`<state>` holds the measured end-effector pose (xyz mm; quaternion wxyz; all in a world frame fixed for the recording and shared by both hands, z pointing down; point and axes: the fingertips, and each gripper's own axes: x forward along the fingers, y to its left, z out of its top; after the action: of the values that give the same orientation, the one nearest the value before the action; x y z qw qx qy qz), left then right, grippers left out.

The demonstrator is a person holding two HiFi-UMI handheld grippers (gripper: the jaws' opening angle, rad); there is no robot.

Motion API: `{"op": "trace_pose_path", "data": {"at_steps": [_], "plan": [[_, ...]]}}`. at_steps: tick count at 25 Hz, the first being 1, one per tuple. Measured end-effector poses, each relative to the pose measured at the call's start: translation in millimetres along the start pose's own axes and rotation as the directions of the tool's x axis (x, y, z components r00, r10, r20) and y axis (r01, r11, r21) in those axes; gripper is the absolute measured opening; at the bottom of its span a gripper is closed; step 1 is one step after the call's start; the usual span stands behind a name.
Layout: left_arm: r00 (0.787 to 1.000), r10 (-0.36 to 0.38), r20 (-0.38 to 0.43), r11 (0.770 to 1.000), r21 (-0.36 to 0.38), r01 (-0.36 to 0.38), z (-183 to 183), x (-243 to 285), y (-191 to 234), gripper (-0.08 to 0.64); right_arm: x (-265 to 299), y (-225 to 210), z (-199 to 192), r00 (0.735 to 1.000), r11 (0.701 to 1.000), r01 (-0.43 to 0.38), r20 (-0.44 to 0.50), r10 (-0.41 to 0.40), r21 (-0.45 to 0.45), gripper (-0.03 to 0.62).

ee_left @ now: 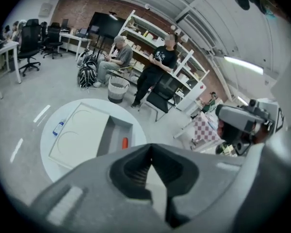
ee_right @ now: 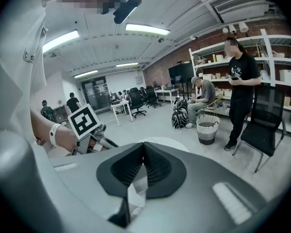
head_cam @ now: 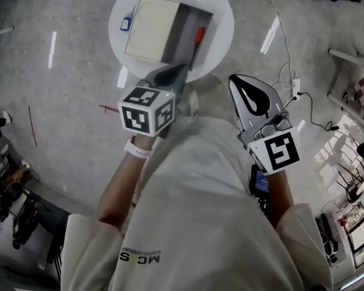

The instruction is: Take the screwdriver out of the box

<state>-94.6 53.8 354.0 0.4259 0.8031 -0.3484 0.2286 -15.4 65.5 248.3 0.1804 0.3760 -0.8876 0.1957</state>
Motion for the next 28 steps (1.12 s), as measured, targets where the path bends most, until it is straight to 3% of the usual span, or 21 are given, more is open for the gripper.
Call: {"op": "trace_pose_path", "data": {"at_steps": [6, 14, 28], "plan": [[0.998, 0.023, -0.051, 1.0, -0.016, -0.023, -0.6, 52.8, 23.9, 0.0, 24.7, -32.8, -12.6, 0.999, 0.998, 0.04, -0.018, -0.041, -0.039, 0.0], [0.993, 0.054, -0.107, 0.998, -0.028, -0.057, -5.6, 111.5, 67.2, 0.002, 63.7, -67.4, -38.0, 0.999, 1.0, 0.01, -0.042, -0.009, 0.006, 0.0], [0.981, 0.085, -0.173, 0.995, -0.032, -0.092, -20.2, 193.6, 112.0, 0.075, 89.7, -107.3, -97.8, 0.993, 0.996, -0.036, -0.109, 0.046, 0.086, 0.0]]}}
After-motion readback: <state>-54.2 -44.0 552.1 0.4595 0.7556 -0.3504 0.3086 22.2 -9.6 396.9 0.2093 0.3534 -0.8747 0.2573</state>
